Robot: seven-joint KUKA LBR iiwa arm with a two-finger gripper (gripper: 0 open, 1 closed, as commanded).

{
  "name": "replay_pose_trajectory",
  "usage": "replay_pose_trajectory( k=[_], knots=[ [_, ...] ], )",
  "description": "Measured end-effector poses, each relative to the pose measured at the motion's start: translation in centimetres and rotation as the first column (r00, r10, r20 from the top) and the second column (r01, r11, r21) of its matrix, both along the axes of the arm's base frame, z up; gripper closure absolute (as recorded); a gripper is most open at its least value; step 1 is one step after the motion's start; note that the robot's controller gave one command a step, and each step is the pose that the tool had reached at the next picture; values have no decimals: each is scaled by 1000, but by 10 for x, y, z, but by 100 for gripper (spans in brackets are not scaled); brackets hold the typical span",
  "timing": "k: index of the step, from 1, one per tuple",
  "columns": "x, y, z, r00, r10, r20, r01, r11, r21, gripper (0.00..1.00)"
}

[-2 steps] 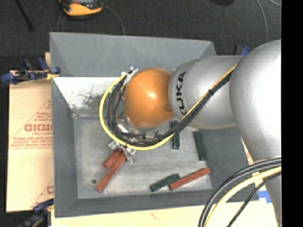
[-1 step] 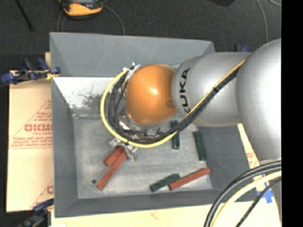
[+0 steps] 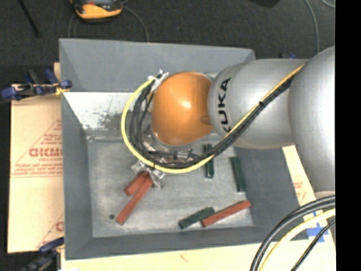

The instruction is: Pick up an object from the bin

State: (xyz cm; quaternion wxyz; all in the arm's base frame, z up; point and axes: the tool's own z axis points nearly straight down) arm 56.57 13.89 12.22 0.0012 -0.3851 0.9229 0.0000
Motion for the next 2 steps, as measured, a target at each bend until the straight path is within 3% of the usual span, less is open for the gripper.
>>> replay_pose_trajectory(
  k=[2],
  knots=[
    [1, 0, 19, 1000, -3, 1, 3, 1000, 0, 100]
  ],
)
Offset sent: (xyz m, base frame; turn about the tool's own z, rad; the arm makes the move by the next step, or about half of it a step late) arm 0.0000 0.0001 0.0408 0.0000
